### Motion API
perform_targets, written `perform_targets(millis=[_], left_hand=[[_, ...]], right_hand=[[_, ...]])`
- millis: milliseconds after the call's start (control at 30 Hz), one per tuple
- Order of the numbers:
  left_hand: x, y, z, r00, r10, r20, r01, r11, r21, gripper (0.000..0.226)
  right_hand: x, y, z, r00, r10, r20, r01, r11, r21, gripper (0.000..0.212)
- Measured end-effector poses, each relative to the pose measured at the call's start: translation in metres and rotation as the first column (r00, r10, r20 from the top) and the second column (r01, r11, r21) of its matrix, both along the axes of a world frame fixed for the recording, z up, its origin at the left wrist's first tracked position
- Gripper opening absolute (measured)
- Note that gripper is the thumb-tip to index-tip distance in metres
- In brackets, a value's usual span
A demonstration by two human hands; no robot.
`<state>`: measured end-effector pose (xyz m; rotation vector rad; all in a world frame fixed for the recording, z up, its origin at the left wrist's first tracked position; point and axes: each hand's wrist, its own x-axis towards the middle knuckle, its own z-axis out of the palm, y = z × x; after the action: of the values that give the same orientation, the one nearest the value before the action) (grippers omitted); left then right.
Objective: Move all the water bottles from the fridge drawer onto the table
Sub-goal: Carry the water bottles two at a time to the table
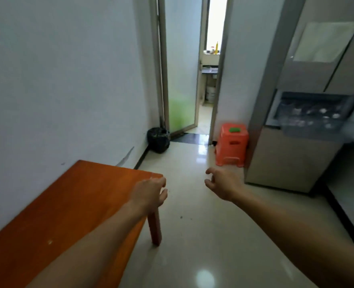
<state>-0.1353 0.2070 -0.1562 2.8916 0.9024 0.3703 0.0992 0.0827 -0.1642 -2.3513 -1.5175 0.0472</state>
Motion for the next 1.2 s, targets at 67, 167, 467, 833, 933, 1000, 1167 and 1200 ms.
perform_targets(millis=[67,167,467,833,933,1000,1167,1200], left_hand=[[0.056,-0.002,0.0,0.997,-0.076,0.004,0.076,0.997,0.015,0.017],[0.139,0.001,-0.007,0.985,-0.17,-0.009,0.17,0.985,0.031,0.023],[0.395,0.028,-0.016,0.9,-0.431,-0.068,0.432,0.902,0.009,0.019],[0.645,-0.014,-0.008,0.722,-0.682,-0.118,0.686,0.728,-0.007,0.019],[0.711,-0.022,-0.014,0.712,-0.688,-0.144,0.696,0.718,0.008,0.018],[0.754,-0.025,-0.014,0.727,-0.674,-0.133,0.682,0.731,0.023,0.019],[0.857,-0.025,-0.008,0.767,-0.635,-0.09,0.636,0.771,-0.016,0.019],[0.875,-0.025,-0.009,0.777,-0.625,-0.072,0.625,0.78,-0.029,0.019]], right_hand=[[0.045,-0.022,-0.003,0.996,-0.09,-0.015,0.09,0.996,0.004,0.037],[0.107,-0.044,-0.014,0.98,-0.194,-0.037,0.193,0.981,-0.009,0.038],[0.301,-0.073,-0.015,0.879,-0.478,-0.001,0.476,0.876,-0.07,0.036],[0.496,-0.16,-0.025,0.7,-0.711,-0.069,0.712,0.702,-0.024,0.034],[0.563,-0.169,-0.037,0.704,-0.706,-0.08,0.707,0.707,-0.023,0.033],[0.612,-0.172,-0.039,0.708,-0.699,-0.102,0.701,0.713,-0.021,0.034],[0.736,-0.169,-0.03,0.707,-0.682,-0.186,0.691,0.722,-0.02,0.037],[0.758,-0.166,-0.026,0.708,-0.676,-0.204,0.69,0.724,-0.002,0.036]])
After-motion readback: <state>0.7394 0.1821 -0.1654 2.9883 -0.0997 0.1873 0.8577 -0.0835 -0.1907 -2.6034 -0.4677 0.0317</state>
